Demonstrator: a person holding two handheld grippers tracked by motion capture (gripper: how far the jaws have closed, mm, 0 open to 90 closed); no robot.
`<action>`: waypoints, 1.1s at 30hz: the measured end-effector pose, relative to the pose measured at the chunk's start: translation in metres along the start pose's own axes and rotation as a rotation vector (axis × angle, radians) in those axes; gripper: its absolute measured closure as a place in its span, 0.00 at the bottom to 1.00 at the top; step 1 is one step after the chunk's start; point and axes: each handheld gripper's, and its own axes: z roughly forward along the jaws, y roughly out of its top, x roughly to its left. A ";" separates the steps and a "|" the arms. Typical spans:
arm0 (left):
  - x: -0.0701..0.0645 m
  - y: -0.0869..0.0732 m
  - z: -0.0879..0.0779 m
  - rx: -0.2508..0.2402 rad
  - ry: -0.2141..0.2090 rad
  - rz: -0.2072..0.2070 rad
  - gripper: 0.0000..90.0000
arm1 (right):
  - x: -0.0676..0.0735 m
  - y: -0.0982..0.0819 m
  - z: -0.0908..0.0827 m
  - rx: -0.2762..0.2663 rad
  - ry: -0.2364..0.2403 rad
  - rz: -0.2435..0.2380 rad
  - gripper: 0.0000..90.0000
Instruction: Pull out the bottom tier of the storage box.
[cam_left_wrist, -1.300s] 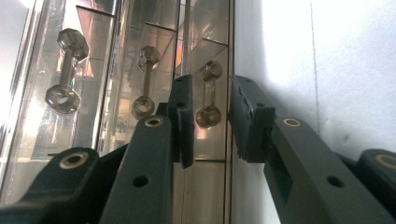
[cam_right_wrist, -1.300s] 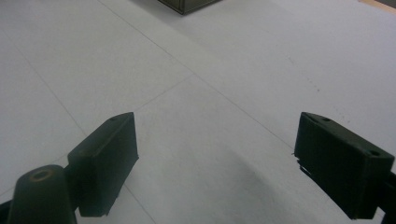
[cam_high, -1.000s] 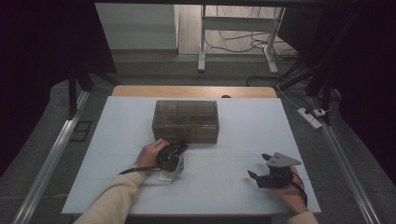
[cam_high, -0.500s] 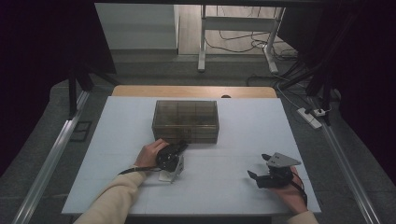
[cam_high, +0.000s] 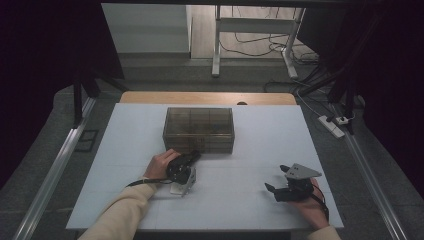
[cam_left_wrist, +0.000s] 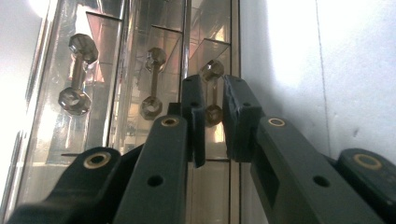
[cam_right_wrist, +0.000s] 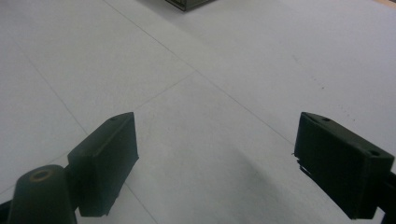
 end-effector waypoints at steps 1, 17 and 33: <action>0.000 0.000 0.000 0.000 0.000 0.000 0.87 | 0.000 0.000 0.000 0.000 0.000 0.000 0.15; -0.002 0.002 -0.004 -0.013 -0.015 0.024 0.87 | 0.000 -0.001 0.000 -0.006 0.001 0.001 0.15; -0.003 0.005 -0.014 -0.029 -0.033 0.040 0.87 | -0.001 -0.001 -0.002 -0.003 -0.002 0.005 0.15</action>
